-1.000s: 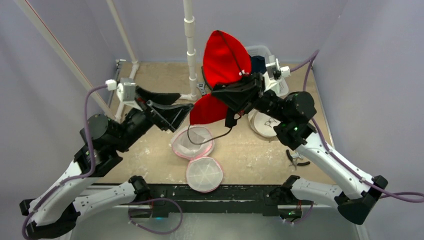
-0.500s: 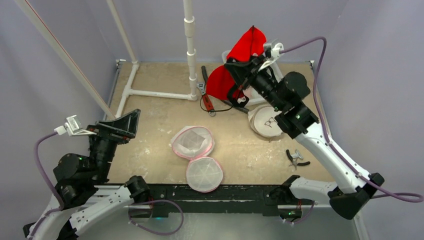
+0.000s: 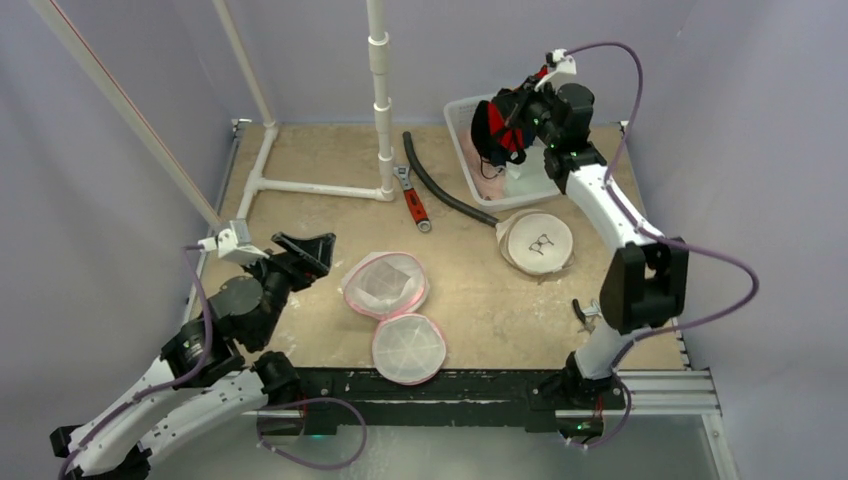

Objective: Unzip the laundry bag and remove the bra
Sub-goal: Place the bra in the bin.

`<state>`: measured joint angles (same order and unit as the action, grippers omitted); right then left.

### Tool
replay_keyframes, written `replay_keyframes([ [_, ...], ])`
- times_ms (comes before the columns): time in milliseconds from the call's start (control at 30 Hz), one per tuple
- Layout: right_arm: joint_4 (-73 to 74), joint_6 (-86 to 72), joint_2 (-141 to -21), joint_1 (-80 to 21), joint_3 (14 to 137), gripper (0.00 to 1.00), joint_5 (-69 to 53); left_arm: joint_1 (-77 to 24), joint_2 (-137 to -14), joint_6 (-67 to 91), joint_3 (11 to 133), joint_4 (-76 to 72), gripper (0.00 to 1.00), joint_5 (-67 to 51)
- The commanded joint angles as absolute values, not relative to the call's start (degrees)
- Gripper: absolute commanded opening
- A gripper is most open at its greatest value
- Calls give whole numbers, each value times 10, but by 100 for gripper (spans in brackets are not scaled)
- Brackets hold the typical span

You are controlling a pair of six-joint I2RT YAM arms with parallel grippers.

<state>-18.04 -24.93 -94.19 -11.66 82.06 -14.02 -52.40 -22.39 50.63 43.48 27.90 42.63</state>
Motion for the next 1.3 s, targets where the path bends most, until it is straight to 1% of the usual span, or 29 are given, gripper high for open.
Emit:
replay_keyframes([
  [0, -214, -259, -1025, -100, 940, 0, -189, -522, -249, 523, 425, 273, 77, 426],
  [67, -184, -251, -1084, -93, 1015, 0, -229, -522, -265, 513, 424, 270, 77, 430],
  [133, -130, -241, -1142, -89, 1118, 0, -278, -522, -282, 507, 423, 266, 77, 433],
  [167, -117, -233, -1159, -88, 1140, 0, -280, -521, -288, 504, 421, 264, 77, 434],
  [300, -103, -189, -1160, -85, 1111, 0, -251, -521, -308, 498, 404, 248, 77, 430],
  [467, -114, -148, -1161, -66, 1041, 0, -281, -522, -335, 481, 383, 212, 77, 415],
  [567, -67, -117, -1190, -63, 1055, 0, -306, -521, -358, 466, 389, 199, 77, 396],
  [700, -36, -113, -1214, -63, 1058, 0, -303, -521, -381, 454, 398, 190, 77, 379],
  [933, 28, -127, -1261, -63, 1087, 0, -255, -522, -384, 459, 381, 176, 77, 353],
  [967, 31, -134, -1263, -64, 1087, 5, -242, -522, -384, 461, 378, 176, 77, 350],
  [1000, 34, -143, -1262, -63, 1087, 14, -228, -521, -384, 464, 376, 177, 77, 347],
  [1033, 38, -147, -1261, -64, 1087, 27, -213, -521, -383, 466, 373, 177, 77, 345],
  [1067, 43, -152, -1260, -63, 1087, 36, -199, -522, -383, 469, 371, 177, 77, 343],
  [1100, 52, -155, -1258, -63, 1088, 42, -180, -521, -383, 472, 369, 177, 77, 341],
  [1133, 60, -159, -1255, -63, 1090, 47, -165, -521, -382, 473, 367, 175, 77, 340],
  [1200, 73, -163, -1249, -64, 1089, 54, -139, -521, -382, 477, 363, 171, 77, 336],
  [1267, 79, -168, -1235, -63, 1079, 58, -115, -522, -382, 480, 360, 169, 77, 331],
])
